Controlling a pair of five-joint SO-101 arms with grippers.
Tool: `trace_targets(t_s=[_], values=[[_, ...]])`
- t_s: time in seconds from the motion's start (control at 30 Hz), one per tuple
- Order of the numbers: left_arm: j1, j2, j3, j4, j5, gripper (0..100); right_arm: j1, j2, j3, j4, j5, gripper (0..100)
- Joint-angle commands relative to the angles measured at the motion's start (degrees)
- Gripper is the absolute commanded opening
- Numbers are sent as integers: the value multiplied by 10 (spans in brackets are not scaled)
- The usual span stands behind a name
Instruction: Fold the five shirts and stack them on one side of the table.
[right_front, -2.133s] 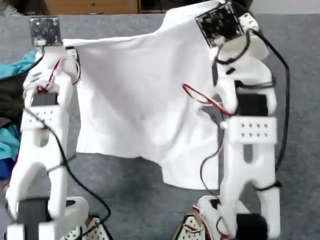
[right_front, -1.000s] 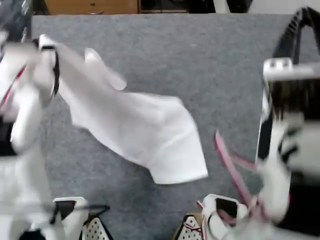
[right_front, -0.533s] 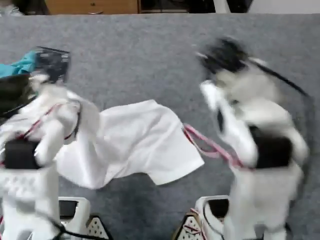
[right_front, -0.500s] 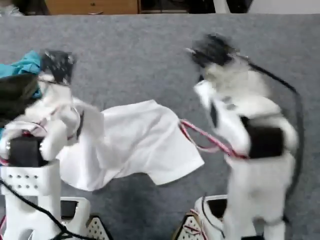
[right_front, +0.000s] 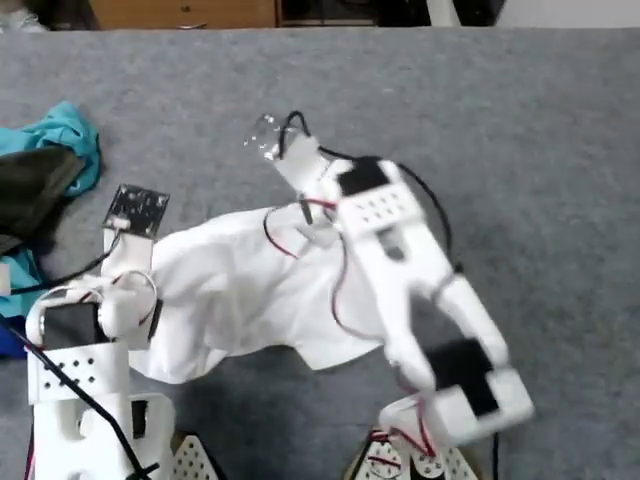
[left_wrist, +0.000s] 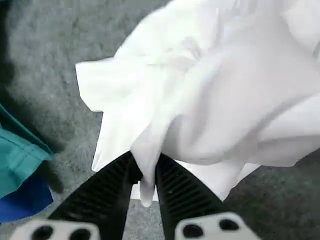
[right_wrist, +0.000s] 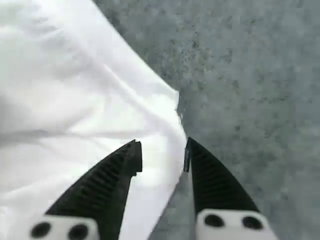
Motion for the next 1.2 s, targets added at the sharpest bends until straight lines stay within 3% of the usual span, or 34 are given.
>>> trace_targets(t_s=[0.0, 0.17, 0.3, 0.43, 0.5, 0.67, 0.8, 1.17], values=[[-22, -9, 7, -8, -11, 18, 4, 134, -126, 14, -38, 155], [-40, -9, 12, -5, -11, 18, 6, 314, -342, 149, -37, 142], [-42, -9, 12, -4, -11, 18, 7, 426, -518, 285, -11, 0], [-43, -9, 12, -3, -11, 18, 28, 499, -662, 405, 21, 2], [-43, -9, 12, -3, -11, 18, 56, 505, -692, 414, 24, 2], [-44, -9, 10, -3, -11, 18, 137, 436, -628, 414, 27, 2], [-43, -9, 11, -5, -11, 18, 193, 325, -491, 413, 66, 2], [-39, -10, 6, -8, -48, 18, 382, -42, -134, 394, 70, 2]])
